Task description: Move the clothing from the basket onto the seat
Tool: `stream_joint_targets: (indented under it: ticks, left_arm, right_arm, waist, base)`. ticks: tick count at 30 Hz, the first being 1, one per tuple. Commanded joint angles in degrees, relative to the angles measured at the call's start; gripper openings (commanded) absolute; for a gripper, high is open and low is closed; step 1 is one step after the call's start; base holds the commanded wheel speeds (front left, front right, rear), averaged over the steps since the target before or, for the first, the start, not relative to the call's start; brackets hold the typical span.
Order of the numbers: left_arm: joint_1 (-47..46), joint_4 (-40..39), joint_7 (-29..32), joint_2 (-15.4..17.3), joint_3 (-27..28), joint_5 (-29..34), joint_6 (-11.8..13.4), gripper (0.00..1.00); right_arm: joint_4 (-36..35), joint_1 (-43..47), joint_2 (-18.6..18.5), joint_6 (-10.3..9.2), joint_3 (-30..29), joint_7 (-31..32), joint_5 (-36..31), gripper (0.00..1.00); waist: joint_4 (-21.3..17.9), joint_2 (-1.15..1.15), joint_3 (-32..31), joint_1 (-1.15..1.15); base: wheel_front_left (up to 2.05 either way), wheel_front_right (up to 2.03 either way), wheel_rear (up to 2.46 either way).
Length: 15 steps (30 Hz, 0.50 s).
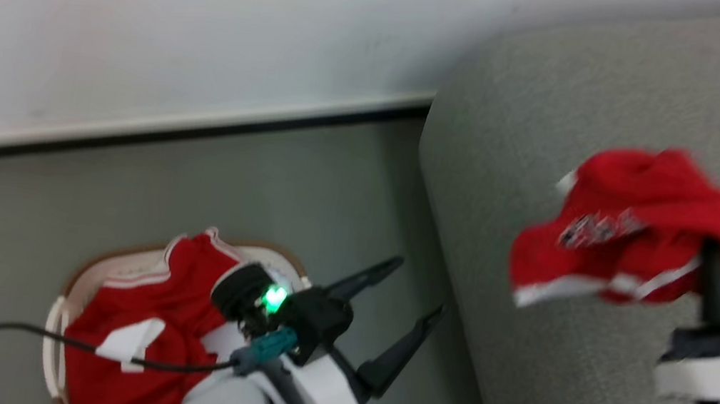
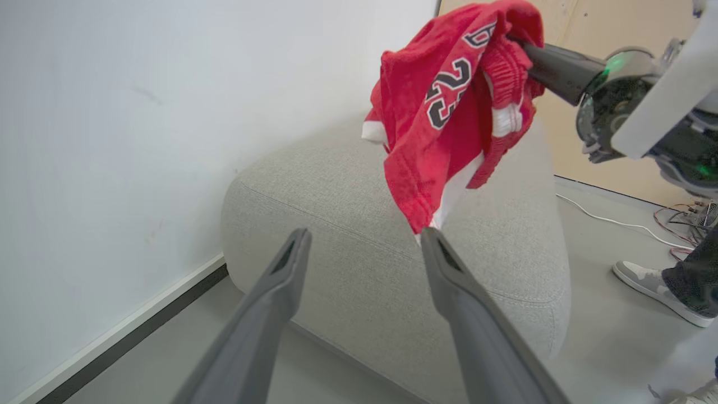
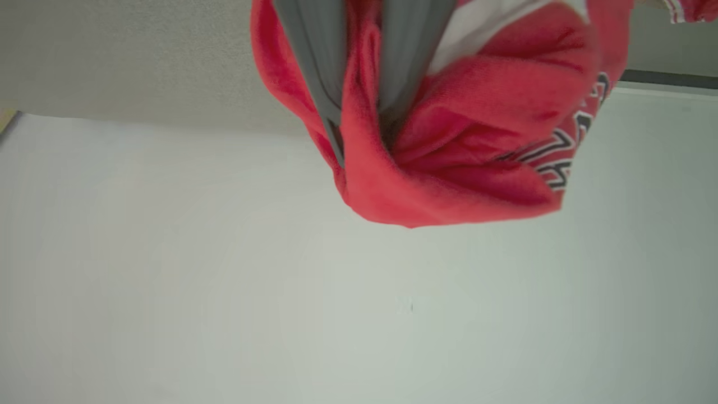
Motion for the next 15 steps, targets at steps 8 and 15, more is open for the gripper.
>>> stream_joint_targets:
  ticks: [8,15]
  left_arm:
    - [-12.56,-1.23,0.51,-0.94,-1.11,3.81,-1.58,1.00]
    - [-17.53,-0.04,-2.25,-2.91,-0.51,4.22,-0.97,1.00]
  right_arm:
    - [6.53,-19.44,-1.95,-0.13,-18.68,0.04,-1.95,0.00]
    - [19.62,-38.74,-10.09,-0.14,-32.84,1.28,-3.97,0.00]
  waist:
    - [8.41,0.00,21.63,-0.01]
    - [13.21,0.00,28.95,-0.01]
  base:
    - [0.00,0.00,0.00]
    - [0.00,0.00,0.00]
